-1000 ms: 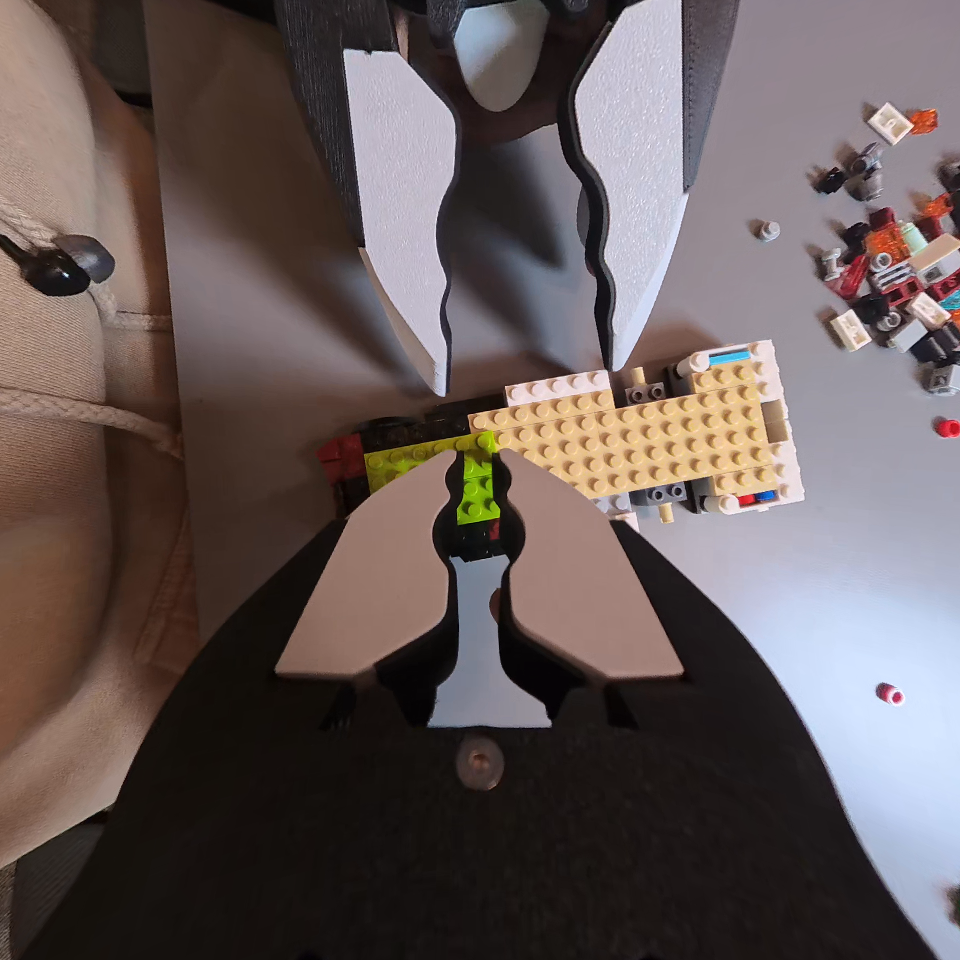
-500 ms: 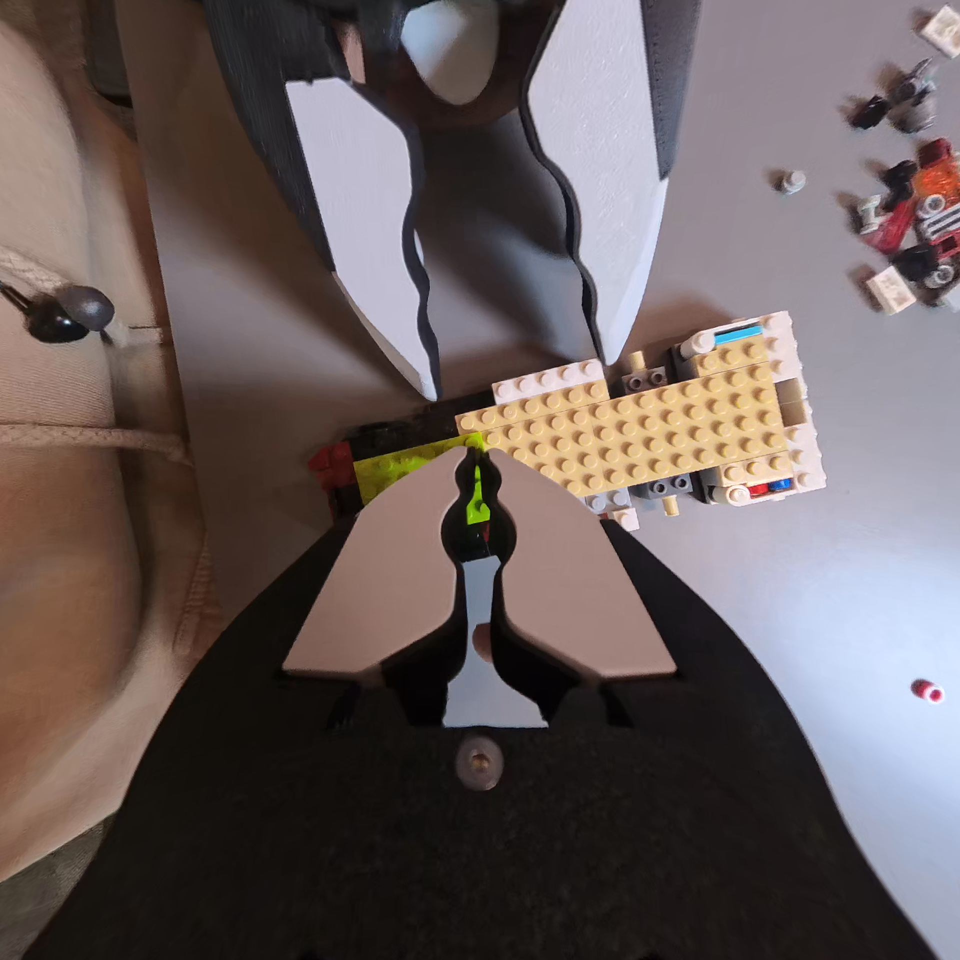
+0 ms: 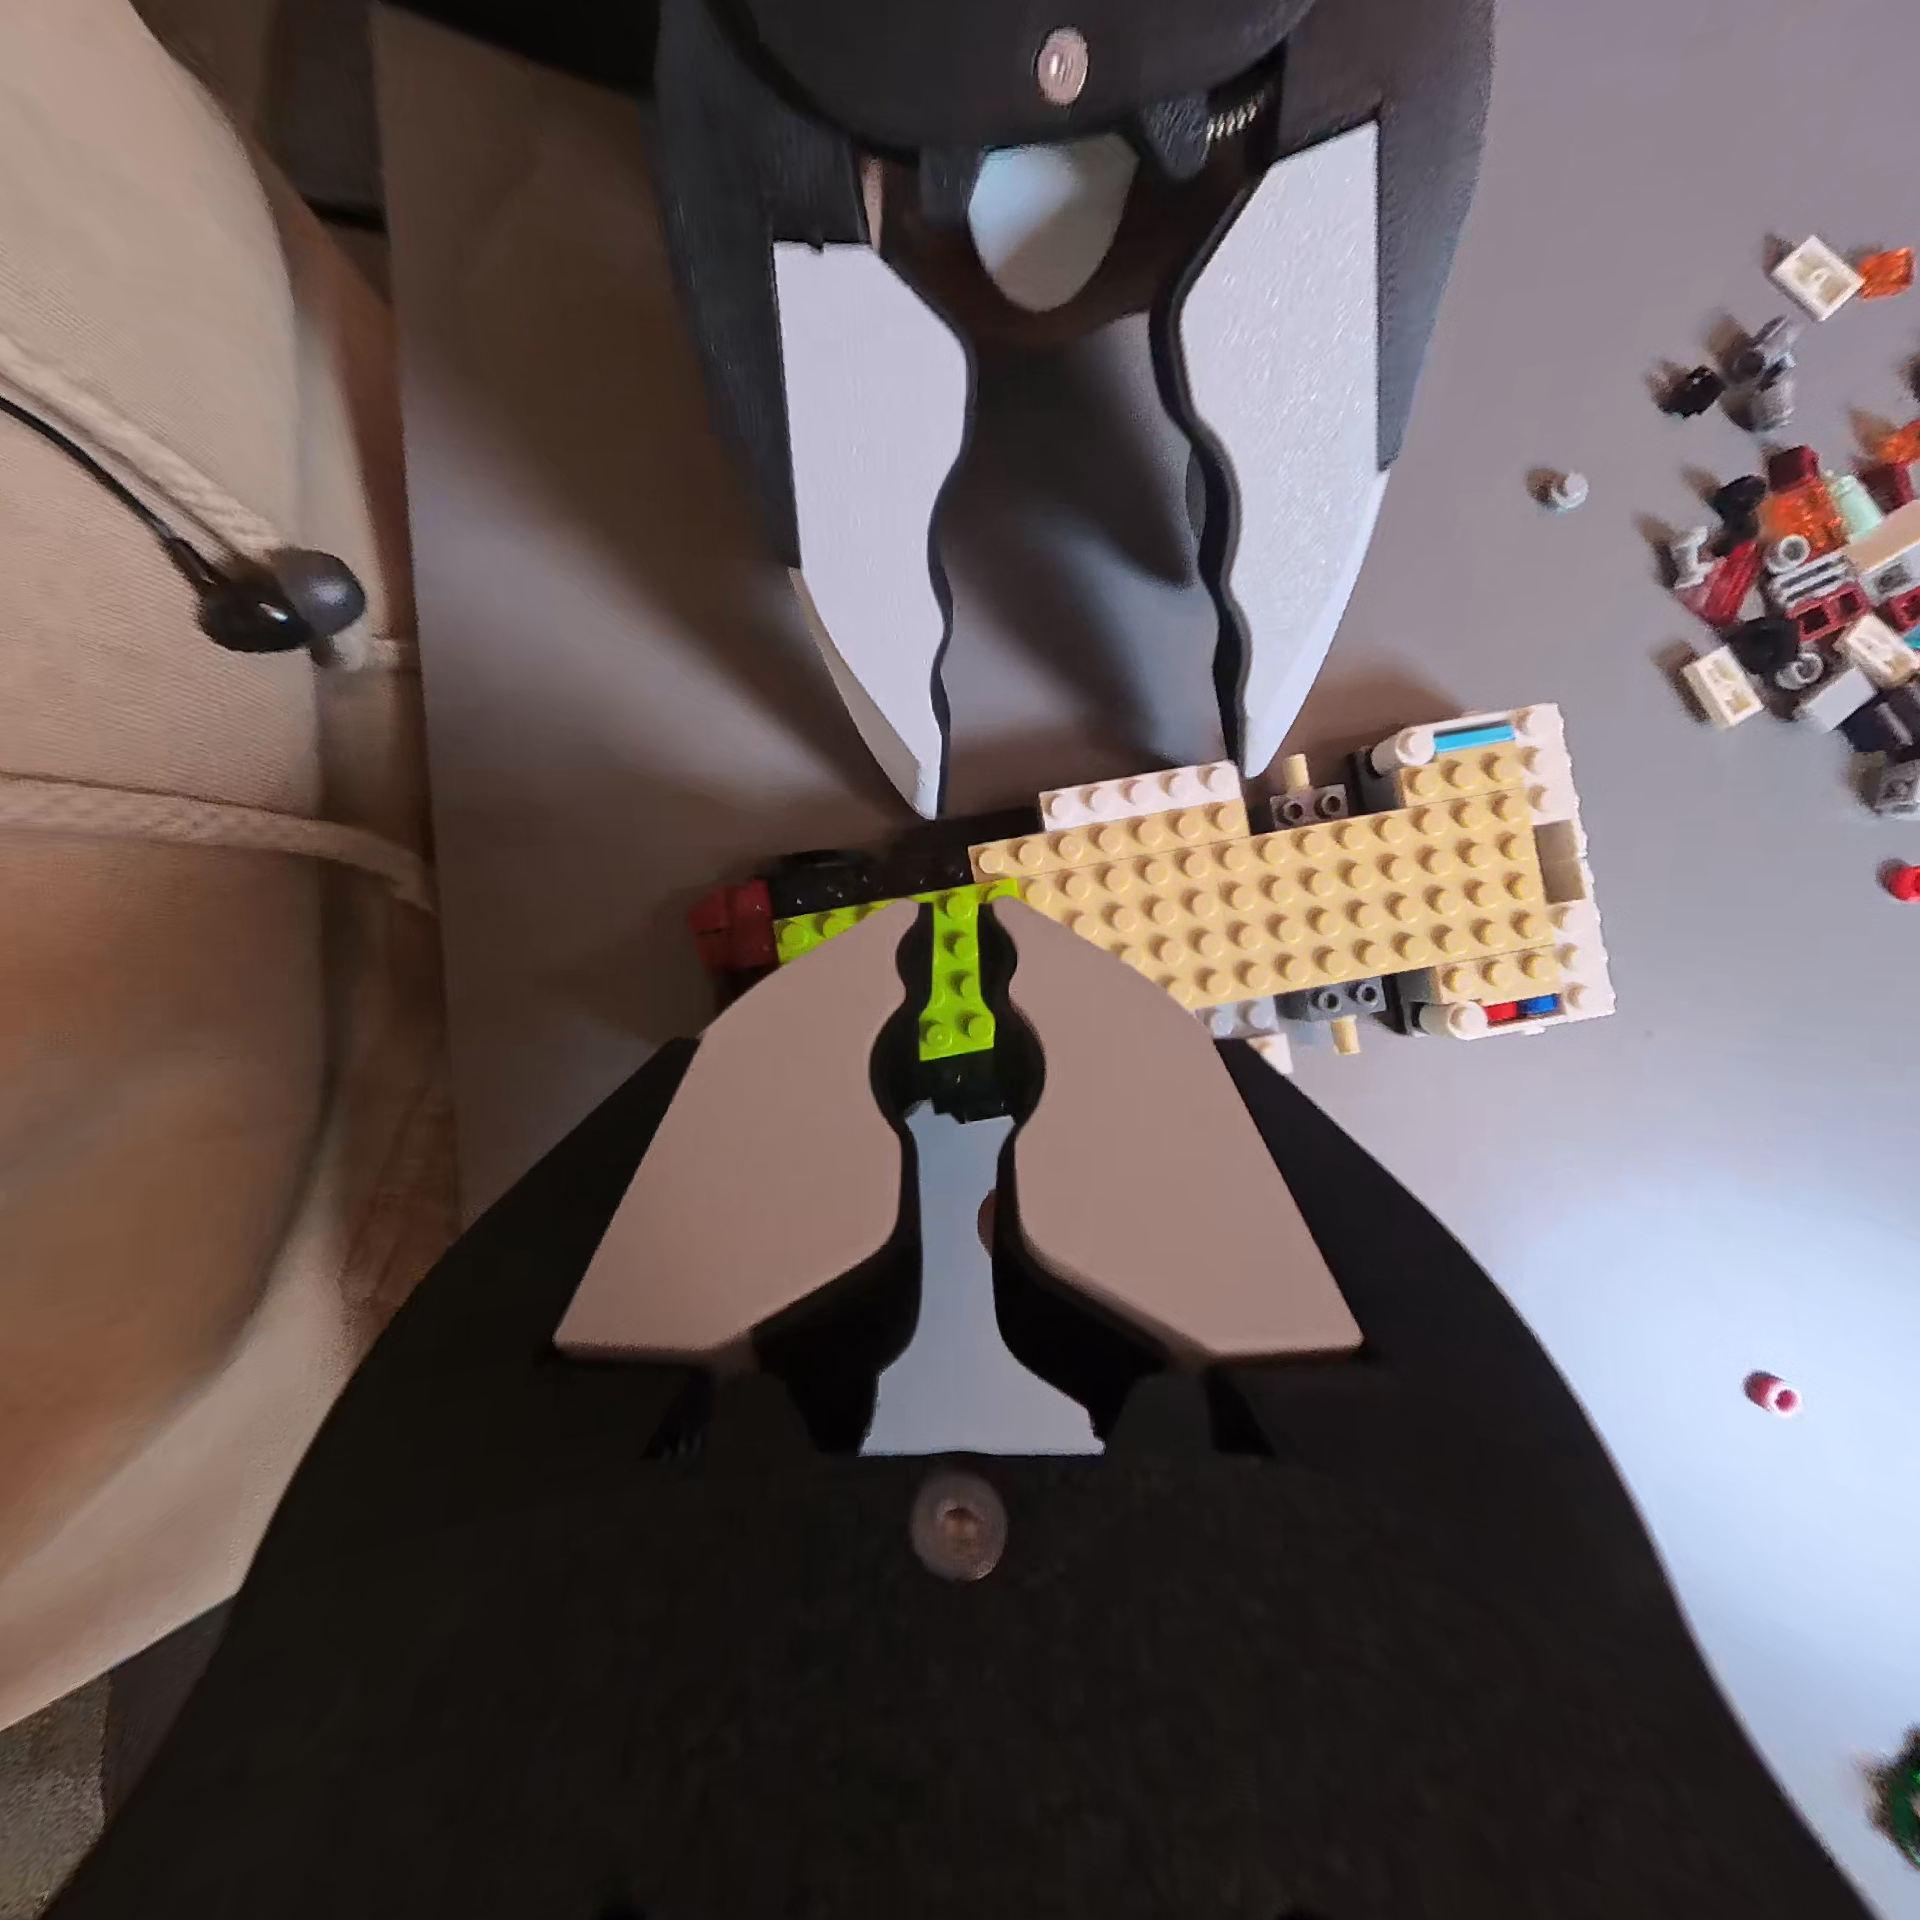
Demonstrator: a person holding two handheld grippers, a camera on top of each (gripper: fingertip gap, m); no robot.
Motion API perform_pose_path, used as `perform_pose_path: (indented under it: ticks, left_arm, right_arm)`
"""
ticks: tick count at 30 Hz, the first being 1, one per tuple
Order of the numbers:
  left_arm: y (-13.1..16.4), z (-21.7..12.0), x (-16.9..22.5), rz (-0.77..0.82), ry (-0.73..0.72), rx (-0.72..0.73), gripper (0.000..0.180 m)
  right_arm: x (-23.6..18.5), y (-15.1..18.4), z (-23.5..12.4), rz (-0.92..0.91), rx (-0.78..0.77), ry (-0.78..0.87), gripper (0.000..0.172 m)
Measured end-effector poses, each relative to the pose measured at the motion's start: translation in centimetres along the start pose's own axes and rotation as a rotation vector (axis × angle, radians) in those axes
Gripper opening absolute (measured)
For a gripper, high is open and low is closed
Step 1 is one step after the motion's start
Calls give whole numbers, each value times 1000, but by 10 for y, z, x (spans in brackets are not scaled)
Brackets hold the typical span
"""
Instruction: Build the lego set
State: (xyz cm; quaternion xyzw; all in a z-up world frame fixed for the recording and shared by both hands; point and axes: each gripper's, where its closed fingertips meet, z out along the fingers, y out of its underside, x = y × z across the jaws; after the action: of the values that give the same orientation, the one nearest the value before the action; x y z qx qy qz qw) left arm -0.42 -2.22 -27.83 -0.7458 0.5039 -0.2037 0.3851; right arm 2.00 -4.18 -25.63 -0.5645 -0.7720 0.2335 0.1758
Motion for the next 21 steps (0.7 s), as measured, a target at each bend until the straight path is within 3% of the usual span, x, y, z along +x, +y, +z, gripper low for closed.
perform_pose_path:
  ticks: [10, 21]
  left_arm:
    - [1, 0, 0, 14, -15, -7, 60]
    - [3, -1, -4, 20, -36, -14, 65]
  right_arm:
    - [-1, 7, 9, 27, -153, -27, 1]
    - [5, 4, 10, 25, -140, 4, 1]
